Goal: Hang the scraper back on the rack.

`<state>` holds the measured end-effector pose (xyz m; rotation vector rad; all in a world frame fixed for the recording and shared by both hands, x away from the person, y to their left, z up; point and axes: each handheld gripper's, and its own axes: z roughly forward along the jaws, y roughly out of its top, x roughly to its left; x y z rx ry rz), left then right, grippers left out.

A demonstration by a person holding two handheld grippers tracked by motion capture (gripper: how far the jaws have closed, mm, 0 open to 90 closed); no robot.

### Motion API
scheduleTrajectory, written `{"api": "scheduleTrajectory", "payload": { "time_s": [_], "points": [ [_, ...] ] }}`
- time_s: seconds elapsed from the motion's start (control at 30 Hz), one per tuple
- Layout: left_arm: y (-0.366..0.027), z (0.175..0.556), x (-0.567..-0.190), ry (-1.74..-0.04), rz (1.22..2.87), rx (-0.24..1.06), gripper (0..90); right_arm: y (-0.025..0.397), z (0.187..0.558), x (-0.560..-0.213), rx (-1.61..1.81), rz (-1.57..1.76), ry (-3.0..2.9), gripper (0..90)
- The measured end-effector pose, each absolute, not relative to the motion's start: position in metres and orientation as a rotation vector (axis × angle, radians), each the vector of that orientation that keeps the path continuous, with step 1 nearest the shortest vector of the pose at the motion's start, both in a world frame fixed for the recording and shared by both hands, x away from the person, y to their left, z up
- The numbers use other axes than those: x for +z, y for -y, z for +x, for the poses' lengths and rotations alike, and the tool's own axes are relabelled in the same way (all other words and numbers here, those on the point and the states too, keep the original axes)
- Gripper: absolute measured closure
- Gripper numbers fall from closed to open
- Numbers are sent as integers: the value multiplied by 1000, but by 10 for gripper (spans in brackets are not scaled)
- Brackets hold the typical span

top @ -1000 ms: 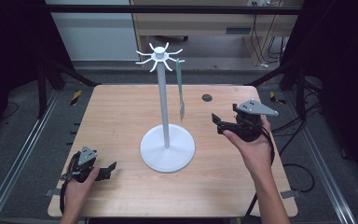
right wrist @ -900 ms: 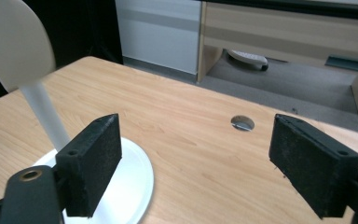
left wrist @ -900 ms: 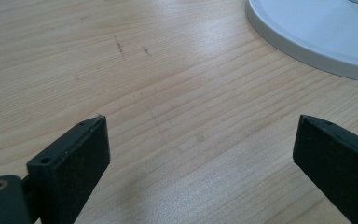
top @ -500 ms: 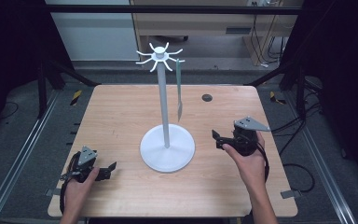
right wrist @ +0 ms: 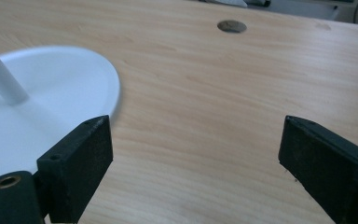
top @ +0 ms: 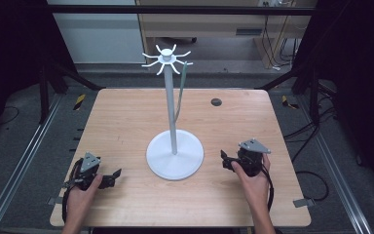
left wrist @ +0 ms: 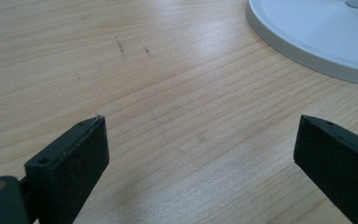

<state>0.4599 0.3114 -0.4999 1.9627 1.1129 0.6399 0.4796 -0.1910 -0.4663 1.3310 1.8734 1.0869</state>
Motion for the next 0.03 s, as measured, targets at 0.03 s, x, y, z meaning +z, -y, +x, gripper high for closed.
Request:
{"api": "scheduleTrajectory", "payload": {
  "time_s": [0.03],
  "points": [
    [-311,460,-500,-1116,1959,641,26,191,479,-470,1070,1335,-1881,106]
  ]
}}
